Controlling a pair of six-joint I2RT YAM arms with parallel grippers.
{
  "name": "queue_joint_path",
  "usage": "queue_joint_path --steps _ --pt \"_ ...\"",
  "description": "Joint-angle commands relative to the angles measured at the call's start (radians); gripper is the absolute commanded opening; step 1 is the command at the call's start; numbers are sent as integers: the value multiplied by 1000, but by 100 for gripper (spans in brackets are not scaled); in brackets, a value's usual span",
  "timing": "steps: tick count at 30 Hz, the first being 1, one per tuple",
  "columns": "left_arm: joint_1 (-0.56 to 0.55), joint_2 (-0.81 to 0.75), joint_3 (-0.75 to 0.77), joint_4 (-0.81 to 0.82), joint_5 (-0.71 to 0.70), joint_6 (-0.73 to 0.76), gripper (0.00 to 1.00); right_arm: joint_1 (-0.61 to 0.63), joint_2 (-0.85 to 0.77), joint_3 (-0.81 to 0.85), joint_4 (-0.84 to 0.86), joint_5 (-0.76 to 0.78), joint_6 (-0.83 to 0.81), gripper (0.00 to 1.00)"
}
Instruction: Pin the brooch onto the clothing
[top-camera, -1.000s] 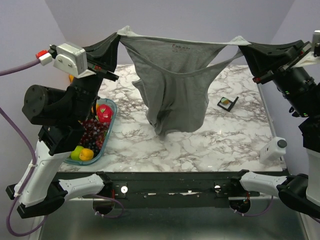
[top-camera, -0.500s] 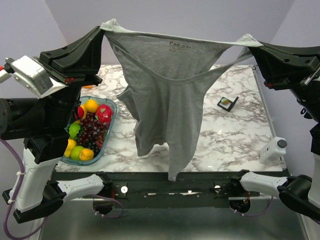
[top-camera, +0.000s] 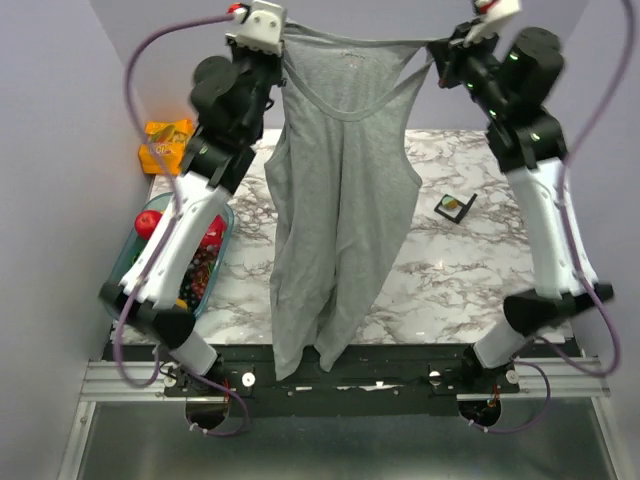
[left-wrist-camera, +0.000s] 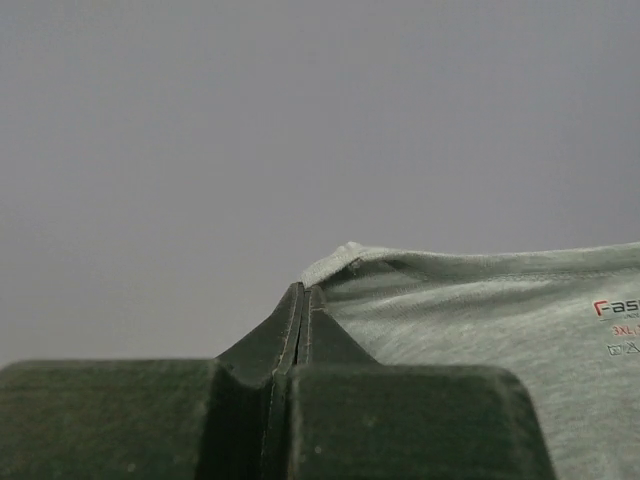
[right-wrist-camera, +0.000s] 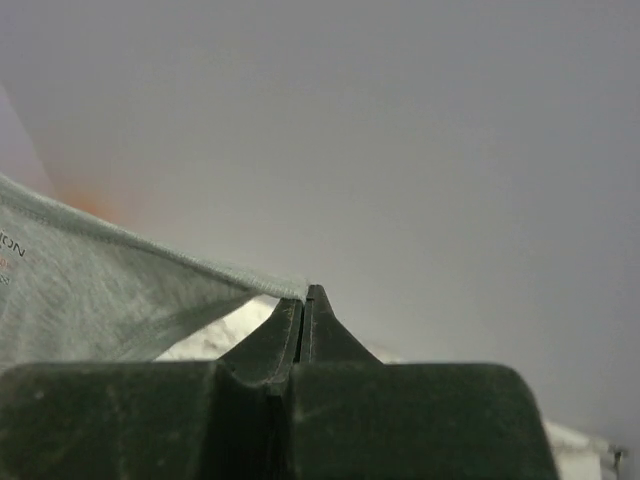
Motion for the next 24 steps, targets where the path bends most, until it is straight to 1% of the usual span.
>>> queue_joint_path --steps 1,2,3,4,5,6,7,8,9,10,11,12,13,14,15,16,17,18,19,20,21,22,23,24 --pt "118 287 114 -75 -80 -55 4 -101 279 100 -31 76 76 1" --pt "132 432 235 -144 -81 -67 21 -115 402 143 -39 82 84 1" --pt "153 497 286 -170 -84 -87 42 -125 479 241 -57 82 92 6" --pt "167 559 334 -193 -89 -149 87 -144 542 305 -117 77 101 17" --pt "175 679 454 -274 -77 -176 99 -148 646 347 -145 73 101 34" --pt "181 737 516 -320 -75 -199 99 -152 677 370 -162 68 100 68" --pt "185 775 549 -348 -73 -219 99 -155 696 354 -175 58 91 78" --pt "185 800 522 -364 -61 -251 99 -153 703 320 -174 54 86 83" --pt "185 799 491 -365 -40 -260 99 -153 691 273 -168 50 83 95" --pt "185 790 453 -365 -21 -271 99 -155 679 184 -147 21 74 98" --pt "185 753 358 -349 14 -306 99 -153 668 138 -136 7 71 99" --pt "185 728 307 -335 29 -325 99 -155 650 109 -130 -4 68 100" --pt "184 702 258 -324 43 -348 99 -153 647 92 -142 -11 69 100" --pt "182 644 169 -310 57 -387 99 -153 644 81 -156 -5 74 100" --pt "181 613 128 -313 80 -409 99 -155 642 81 -175 2 78 100" --pt "179 578 86 -318 94 -429 99 -155 638 87 -227 10 87 100" --pt "173 506 -4 -327 106 -448 99 -155 636 105 -264 11 92 100" --pt "169 465 -58 -328 141 -481 99 -155 631 105 -298 15 101 100" --pt "162 422 -113 -328 149 -494 99 -153 621 91 -348 1 139 100" --pt "158 333 -231 -328 149 -512 99 -153 570 61 -355 -17 149 100" --pt "138 287 -294 -322 149 -536 99 -152 534 -56 -351 -39 161 100" --pt "130 241 -357 -319 161 -549 99 -149 480 -133 -302 -76 201 100" --pt "119 152 -471 -318 157 -564 99 -142 375 -233 -262 -91 222 99" --pt "103 106 -527 -316 157 -586 99 -133 311 -395 -225 -105 238 98"
